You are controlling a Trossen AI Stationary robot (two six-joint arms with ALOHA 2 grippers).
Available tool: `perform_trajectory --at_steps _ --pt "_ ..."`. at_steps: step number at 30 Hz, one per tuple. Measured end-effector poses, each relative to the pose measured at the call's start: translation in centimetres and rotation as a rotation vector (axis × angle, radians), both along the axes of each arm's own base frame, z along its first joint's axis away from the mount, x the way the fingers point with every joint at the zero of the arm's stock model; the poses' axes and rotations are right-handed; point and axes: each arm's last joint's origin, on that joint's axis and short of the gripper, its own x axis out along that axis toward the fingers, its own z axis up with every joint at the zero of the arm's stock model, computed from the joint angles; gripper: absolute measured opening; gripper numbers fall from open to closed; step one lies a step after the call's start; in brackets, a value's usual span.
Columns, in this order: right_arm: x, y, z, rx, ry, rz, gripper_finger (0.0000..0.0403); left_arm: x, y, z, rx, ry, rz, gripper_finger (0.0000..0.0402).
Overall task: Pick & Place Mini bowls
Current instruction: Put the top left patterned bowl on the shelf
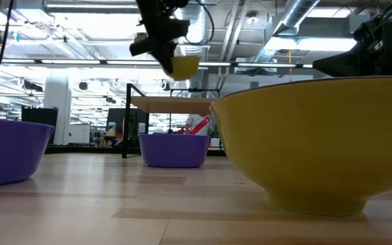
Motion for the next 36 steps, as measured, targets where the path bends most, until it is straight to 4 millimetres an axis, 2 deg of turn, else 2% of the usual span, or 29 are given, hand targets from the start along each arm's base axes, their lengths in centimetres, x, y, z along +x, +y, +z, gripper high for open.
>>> perform_trajectory --at_steps 7,19,25,36 --pt "0.0 0.0 0.0 -0.009 0.001 -0.001 0.0000 0.4 -0.2 -0.9 -0.102 0.018 -0.027 0.0012" --pt "0.0 -0.2 -0.1 -0.005 0.005 -0.081 0.0000 -0.3 0.2 -1.7 -0.185 0.029 0.082 0.0012" --pt "0.0 -0.2 -0.1 -0.005 0.005 -0.081 0.0000 -0.3 0.1 -3.2 -0.216 0.063 0.105 0.0012" --pt "0.0 -0.2 -0.1 -0.005 0.008 -0.082 0.0000 -0.1 0.2 -3.3 -0.235 0.033 0.119 0.0015"
